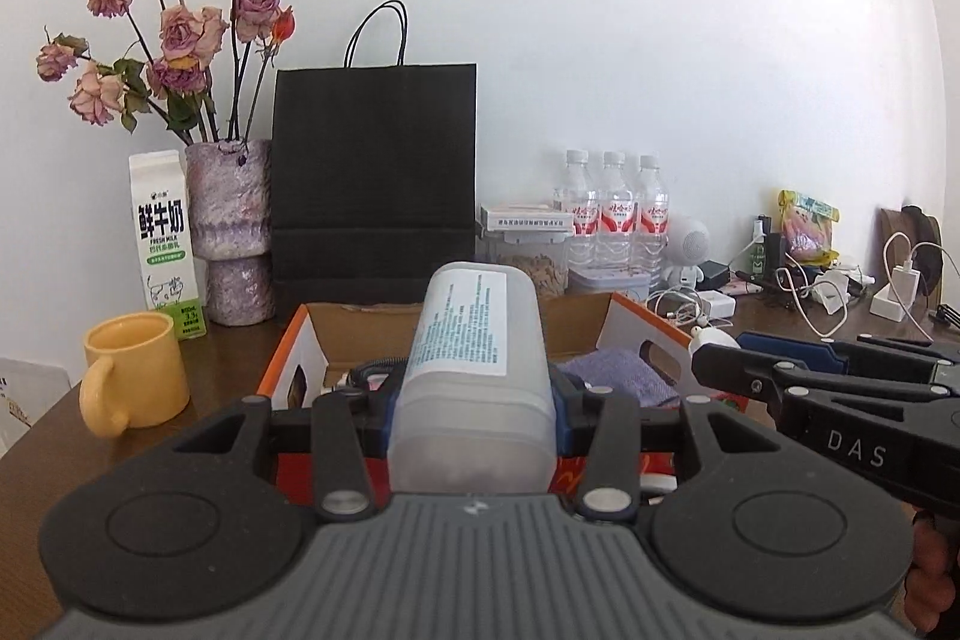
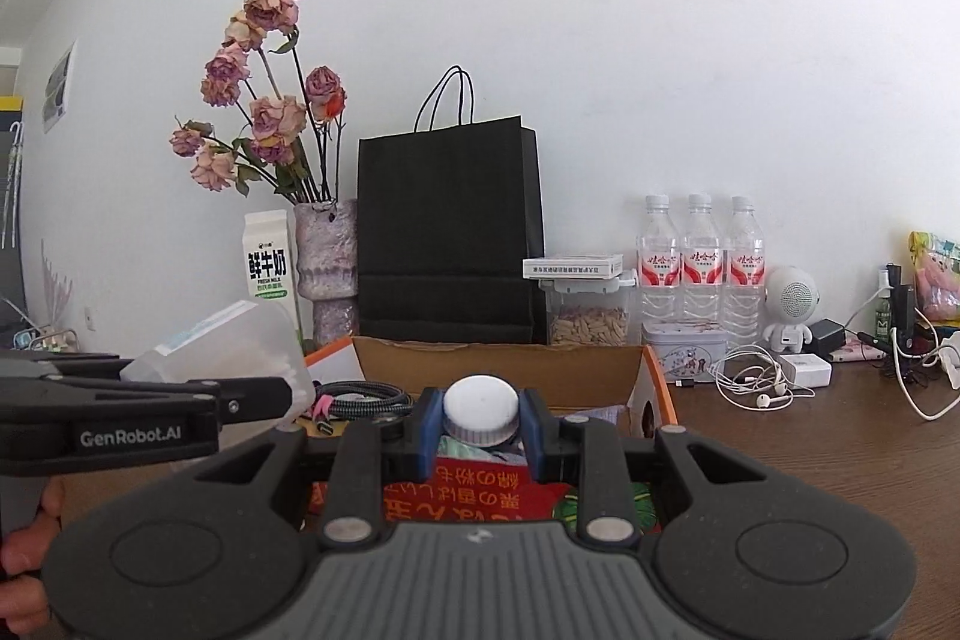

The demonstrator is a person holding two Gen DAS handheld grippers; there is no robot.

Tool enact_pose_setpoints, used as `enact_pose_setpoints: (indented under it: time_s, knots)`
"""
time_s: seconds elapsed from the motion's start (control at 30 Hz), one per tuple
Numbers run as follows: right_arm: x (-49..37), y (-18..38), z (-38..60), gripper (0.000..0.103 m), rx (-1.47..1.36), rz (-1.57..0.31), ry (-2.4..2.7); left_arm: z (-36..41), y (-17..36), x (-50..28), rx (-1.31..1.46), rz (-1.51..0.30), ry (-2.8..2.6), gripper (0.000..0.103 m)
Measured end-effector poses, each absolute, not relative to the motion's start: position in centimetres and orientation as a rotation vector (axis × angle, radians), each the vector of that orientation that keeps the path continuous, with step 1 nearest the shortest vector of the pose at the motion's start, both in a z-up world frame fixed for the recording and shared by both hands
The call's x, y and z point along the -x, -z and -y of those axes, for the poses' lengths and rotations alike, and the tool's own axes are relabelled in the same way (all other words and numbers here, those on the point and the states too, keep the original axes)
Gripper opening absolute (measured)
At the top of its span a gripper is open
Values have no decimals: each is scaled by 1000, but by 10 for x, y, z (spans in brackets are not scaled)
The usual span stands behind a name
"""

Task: Organize objects
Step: 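Carry the white bottle and cap into the red box and open both tools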

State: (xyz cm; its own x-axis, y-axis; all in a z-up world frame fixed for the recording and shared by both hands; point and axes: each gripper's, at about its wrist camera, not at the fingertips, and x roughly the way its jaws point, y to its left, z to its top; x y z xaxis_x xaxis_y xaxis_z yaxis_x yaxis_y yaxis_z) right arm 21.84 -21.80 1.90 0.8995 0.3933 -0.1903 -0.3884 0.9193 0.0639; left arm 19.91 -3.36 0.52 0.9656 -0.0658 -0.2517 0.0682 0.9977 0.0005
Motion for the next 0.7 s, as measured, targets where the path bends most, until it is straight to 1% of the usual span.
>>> enact_pose_setpoints:
  time_s: [0.23,0.4,0.7]
  knots:
    - [-262,-32,212,26,-13,-149,-400,32,-17,-238,36,-210,43,45]
    - [-296,-25,207,26,-4,-175,-410,28,-19,-271,62,-208,33,45]
    - [-350,-13,199,26,29,-210,-433,19,-6,-322,41,-241,34,45]
